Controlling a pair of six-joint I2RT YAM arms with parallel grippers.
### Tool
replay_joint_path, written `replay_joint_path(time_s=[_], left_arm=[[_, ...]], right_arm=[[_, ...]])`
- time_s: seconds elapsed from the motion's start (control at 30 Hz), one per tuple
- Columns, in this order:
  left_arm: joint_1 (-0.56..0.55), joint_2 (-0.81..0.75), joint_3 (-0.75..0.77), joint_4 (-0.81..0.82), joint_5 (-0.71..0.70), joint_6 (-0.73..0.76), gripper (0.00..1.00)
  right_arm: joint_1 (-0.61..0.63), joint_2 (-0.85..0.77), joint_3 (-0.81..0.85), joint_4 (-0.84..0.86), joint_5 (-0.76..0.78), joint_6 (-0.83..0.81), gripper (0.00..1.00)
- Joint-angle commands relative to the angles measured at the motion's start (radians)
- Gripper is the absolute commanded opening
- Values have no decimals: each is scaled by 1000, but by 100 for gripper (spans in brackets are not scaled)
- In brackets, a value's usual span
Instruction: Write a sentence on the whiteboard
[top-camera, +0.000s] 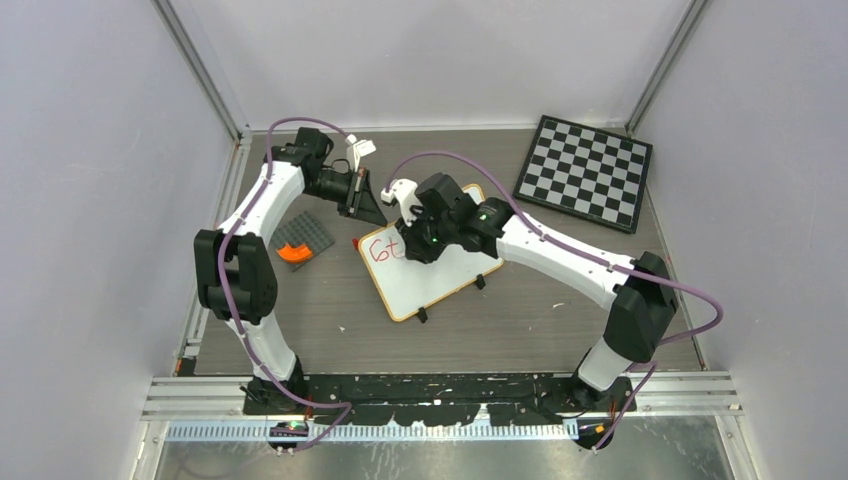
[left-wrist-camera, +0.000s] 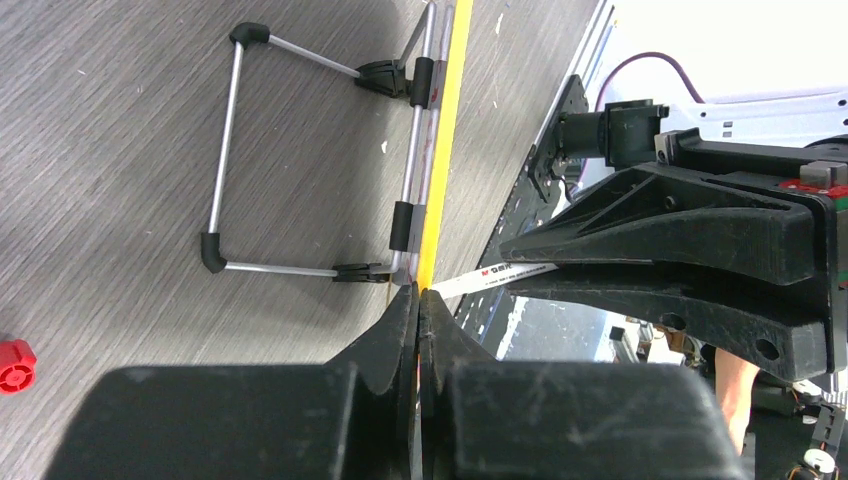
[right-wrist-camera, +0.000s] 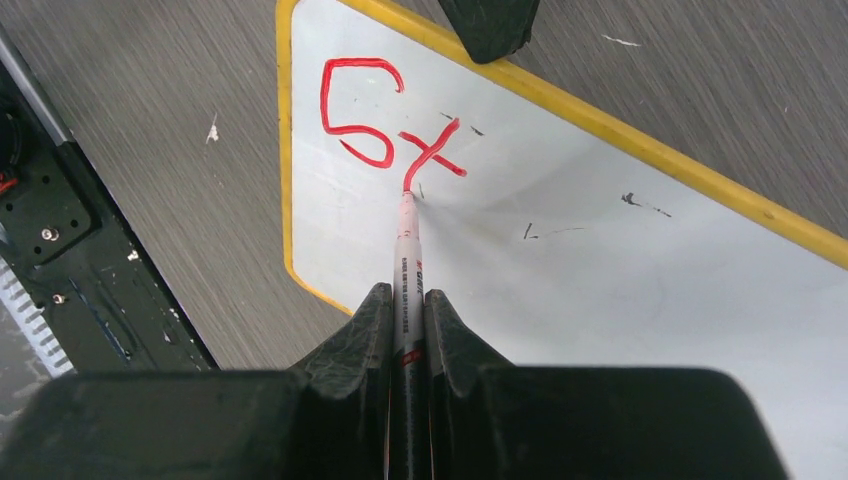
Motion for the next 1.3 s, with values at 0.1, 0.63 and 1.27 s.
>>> replay_joint_path(time_s=[0.1,0.63,1.27], left_arm=[[-17,-5,30,-70,-15,63,0],[-108,119,187,-211,-83,202,0],[-126,144,212,-12,-52,4,49]], right_arm=[[-6,-49,10,8,62,-37,0],[-21,-103,104,-87,-32,-53,0],[-20,-189,37,-194,-166,-73,0]])
